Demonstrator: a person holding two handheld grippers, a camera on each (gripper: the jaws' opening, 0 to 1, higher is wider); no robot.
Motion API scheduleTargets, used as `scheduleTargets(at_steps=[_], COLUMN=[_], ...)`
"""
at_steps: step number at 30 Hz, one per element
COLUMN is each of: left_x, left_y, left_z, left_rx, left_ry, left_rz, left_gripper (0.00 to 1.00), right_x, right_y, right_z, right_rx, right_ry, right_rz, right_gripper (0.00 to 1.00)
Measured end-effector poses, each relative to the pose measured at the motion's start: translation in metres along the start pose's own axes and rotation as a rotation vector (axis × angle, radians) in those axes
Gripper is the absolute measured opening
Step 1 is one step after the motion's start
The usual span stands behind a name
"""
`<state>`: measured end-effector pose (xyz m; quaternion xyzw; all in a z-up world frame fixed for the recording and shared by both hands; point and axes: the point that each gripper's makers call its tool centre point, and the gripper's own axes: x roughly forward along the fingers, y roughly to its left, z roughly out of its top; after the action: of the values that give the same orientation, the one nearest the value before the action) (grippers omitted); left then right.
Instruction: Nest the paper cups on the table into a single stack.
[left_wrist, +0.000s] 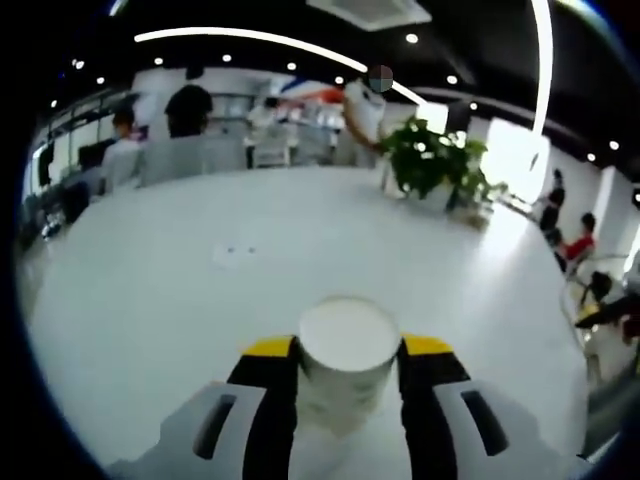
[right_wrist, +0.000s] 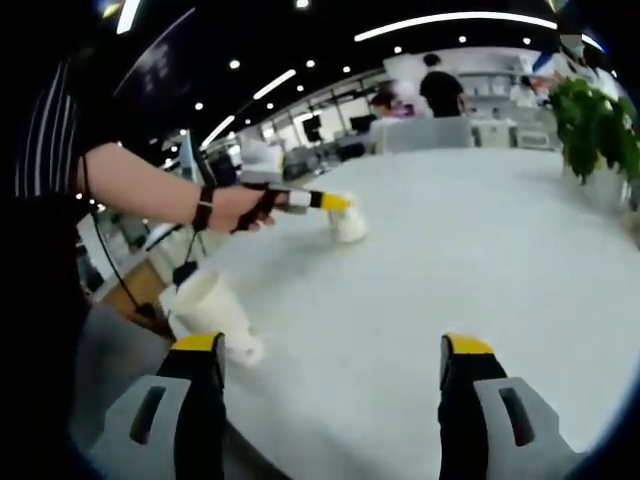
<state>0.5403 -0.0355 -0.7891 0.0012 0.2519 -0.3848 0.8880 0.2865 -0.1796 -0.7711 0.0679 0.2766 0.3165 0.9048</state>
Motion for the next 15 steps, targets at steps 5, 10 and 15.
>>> scheduleTargets(at_steps=[5, 10, 15], left_x=[-0.008, -0.017, -0.027], left_y=[-0.004, -0.006, -0.014], left_z=[0.006, 0.013, 0.021], left_rx=[0.006, -0.009, -0.003], left_ry=[-0.010, -0.020, -0.034], left_rz=[0.000, 0.007, 0.003], left_gripper=[0.37, 0.37, 0.37], right_x=[-0.002, -0.004, -0.009], right_y=[0.000, 0.004, 0.007], right_z=[0.003, 0.009, 0.018], right_rx=[-0.002, -0.010, -0.016], right_ry=[-0.010, -0.019, -0.044], right_rz=[-0.001, 0.001, -0.004], right_gripper=[0.87, 0.87, 0.87])
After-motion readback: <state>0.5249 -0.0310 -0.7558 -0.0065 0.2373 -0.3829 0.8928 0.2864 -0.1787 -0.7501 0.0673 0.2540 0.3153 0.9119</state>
